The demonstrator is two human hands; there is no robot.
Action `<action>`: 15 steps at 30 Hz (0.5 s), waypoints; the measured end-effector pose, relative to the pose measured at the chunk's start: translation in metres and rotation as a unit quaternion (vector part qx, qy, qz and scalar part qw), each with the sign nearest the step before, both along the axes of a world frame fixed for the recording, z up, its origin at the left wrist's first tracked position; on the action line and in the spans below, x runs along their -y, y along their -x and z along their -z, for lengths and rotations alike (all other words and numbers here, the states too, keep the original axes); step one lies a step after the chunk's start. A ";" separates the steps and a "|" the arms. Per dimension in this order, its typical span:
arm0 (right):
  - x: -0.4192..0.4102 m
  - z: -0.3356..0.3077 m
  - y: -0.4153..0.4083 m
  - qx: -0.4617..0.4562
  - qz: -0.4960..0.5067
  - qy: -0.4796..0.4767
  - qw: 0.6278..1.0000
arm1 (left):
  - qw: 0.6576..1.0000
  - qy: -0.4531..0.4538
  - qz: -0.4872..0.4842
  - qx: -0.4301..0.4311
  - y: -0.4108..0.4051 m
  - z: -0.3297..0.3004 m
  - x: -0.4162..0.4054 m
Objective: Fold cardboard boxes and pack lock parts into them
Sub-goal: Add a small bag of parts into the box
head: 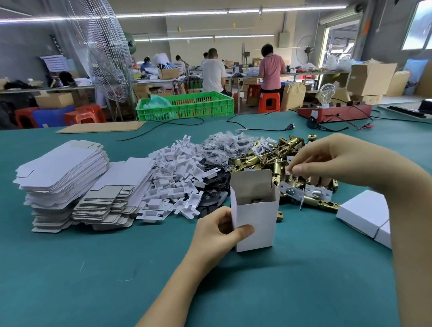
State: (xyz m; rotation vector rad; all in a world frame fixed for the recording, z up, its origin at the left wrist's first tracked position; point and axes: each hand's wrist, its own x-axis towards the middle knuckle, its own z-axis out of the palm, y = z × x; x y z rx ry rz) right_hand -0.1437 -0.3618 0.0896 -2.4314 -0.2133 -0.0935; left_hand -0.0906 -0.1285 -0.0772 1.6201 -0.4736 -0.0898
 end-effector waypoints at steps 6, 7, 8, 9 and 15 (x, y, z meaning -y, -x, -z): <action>0.008 0.019 -0.017 0.023 0.108 0.067 0.992 | 0.993 0.000 -0.115 0.009 -0.005 -0.002 -0.007; 0.008 0.021 -0.020 0.017 0.114 0.066 0.991 | 0.993 -0.003 -0.121 0.009 -0.007 -0.002 -0.009; 0.008 0.024 -0.023 0.011 0.118 0.063 0.991 | 0.993 -0.008 -0.117 0.008 -0.008 -0.002 -0.012; 0.009 0.027 -0.026 0.005 0.121 0.061 0.991 | 0.994 -0.013 -0.108 0.006 -0.008 -0.003 -0.014; 0.014 0.049 -0.043 -0.009 0.110 0.058 0.992 | 0.998 -0.036 -0.054 0.000 -0.012 -0.004 -0.024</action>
